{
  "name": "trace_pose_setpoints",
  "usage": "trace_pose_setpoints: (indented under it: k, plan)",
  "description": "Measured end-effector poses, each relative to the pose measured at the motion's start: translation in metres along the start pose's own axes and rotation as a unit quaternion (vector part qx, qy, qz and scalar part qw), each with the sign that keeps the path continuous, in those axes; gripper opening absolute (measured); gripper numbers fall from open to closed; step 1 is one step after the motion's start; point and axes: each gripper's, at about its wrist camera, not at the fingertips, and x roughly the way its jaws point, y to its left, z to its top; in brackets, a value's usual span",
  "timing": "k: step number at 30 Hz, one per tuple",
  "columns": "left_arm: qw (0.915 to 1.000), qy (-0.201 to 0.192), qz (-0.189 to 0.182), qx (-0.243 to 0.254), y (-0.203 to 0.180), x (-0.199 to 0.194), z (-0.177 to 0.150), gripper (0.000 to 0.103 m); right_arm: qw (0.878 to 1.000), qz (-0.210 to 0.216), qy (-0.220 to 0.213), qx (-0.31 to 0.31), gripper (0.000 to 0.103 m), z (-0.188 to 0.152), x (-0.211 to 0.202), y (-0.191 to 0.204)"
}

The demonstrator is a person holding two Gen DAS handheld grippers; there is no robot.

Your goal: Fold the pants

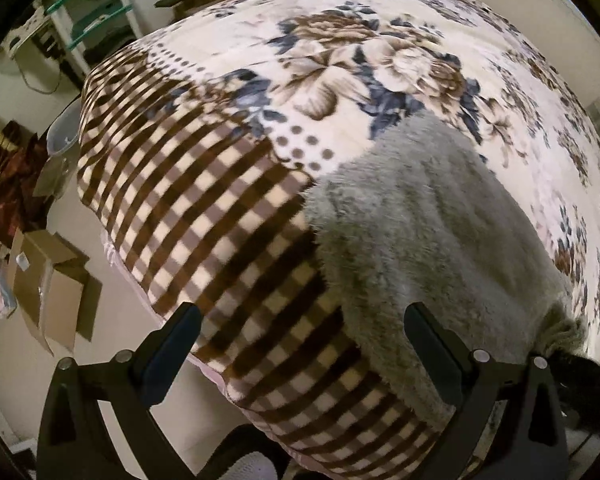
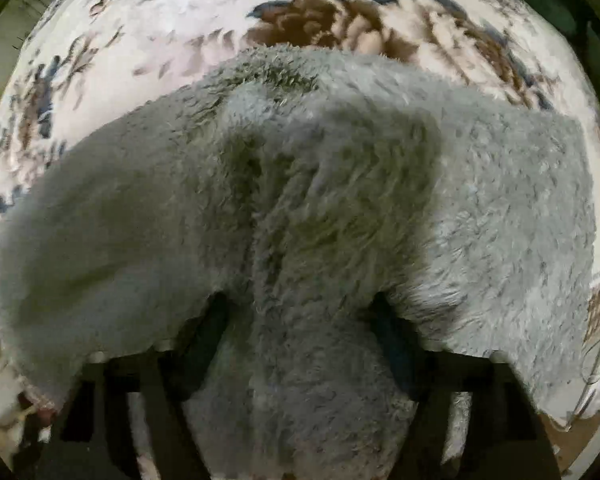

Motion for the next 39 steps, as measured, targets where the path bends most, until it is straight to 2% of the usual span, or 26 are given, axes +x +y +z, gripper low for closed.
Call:
trace_pose_setpoints:
  k: [1,3,5,6,8,9,10,12,13,17,20,23,24,25,26,28,32,34,35,36,39]
  plan:
    - [1.0000,0.000,-0.001,-0.003,0.002,0.000,0.001,0.103,1.000,-0.014,-0.011,-0.005,0.021,0.000,-0.001,0.004]
    - [0.9999,-0.002,-0.006,-0.011,0.006,0.001,0.001,0.103,0.999,-0.004,-0.026,-0.021,0.016,-0.005,-0.011,0.010]
    - [0.9998,0.003,-0.011,-0.016,0.007,0.005,0.002,0.103,0.997,-0.002,-0.043,-0.059,0.015,-0.012,-0.023,0.021]
    - [0.9996,0.008,-0.017,-0.023,0.008,0.008,0.003,0.103,0.996,-0.003,-0.035,-0.079,0.015,-0.016,-0.023,0.025]
    - [0.9975,0.020,-0.047,-0.049,0.011,0.015,0.005,0.103,0.996,0.004,0.003,-0.093,0.021,-0.019,-0.010,0.027]
    - [0.9954,0.025,-0.067,-0.064,0.013,0.019,0.006,0.103,0.996,0.017,0.014,-0.087,0.032,-0.018,-0.007,0.023]
    - [0.9926,0.029,-0.086,-0.080,0.015,0.023,0.006,0.103,0.996,0.038,0.025,-0.079,0.050,-0.015,-0.007,0.018]
    - [0.9842,0.034,-0.125,-0.120,0.020,0.033,0.008,0.103,0.993,0.108,0.034,-0.043,0.068,-0.010,-0.013,0.000]
    - [0.9799,0.035,-0.137,-0.141,0.023,0.042,0.010,0.103,0.991,0.129,0.031,-0.021,0.072,-0.008,-0.018,-0.011]
    - [0.9657,0.051,-0.164,-0.195,0.029,0.073,0.017,0.103,0.986,0.164,0.003,0.034,0.073,-0.008,-0.039,-0.051]
    - [0.9580,0.044,-0.177,-0.221,0.030,0.087,0.025,0.103,0.988,0.150,0.001,0.047,0.073,-0.009,-0.039,-0.070]
    - [0.9631,0.021,-0.172,-0.206,0.022,0.091,0.037,0.101,0.988,0.139,0.015,0.061,0.073,-0.017,-0.025,-0.086]
    - [0.9660,0.014,-0.169,-0.196,0.019,0.090,0.040,0.088,0.988,0.137,0.016,0.063,0.073,-0.016,-0.020,-0.094]
    - [0.9689,-0.004,-0.170,-0.180,0.014,0.086,0.043,0.054,0.989,0.132,0.017,0.060,0.073,-0.021,-0.016,-0.102]
    - [0.9705,-0.012,-0.173,-0.168,0.011,0.085,0.046,0.027,0.991,0.125,0.017,0.054,0.073,-0.023,-0.014,-0.105]
    - [0.9725,-0.029,-0.179,-0.146,0.002,0.075,0.046,0.019,0.992,0.121,0.013,0.046,0.073,-0.028,-0.010,-0.108]
    - [0.9730,-0.094,-0.183,-0.105,-0.014,0.026,0.042,0.016,0.991,0.126,0.010,0.036,0.073,-0.039,-0.015,-0.120]
    - [0.9691,-0.118,-0.198,-0.087,-0.025,-0.007,0.036,0.016,0.991,0.127,0.007,0.035,0.076,-0.045,-0.022,-0.133]
    - [0.9677,-0.130,-0.203,-0.075,-0.031,-0.023,0.033,0.016,0.990,0.133,0.006,0.037,0.081,-0.047,-0.026,-0.138]
    - [0.9655,-0.141,-0.210,-0.062,-0.038,-0.038,0.030,0.016,0.988,0.149,0.007,0.040,0.091,-0.047,-0.028,-0.137]
    - [0.9555,-0.175,-0.237,-0.013,-0.073,-0.095,0.010,0.015,0.984,0.172,0.000,0.049,0.094,-0.053,-0.040,-0.158]
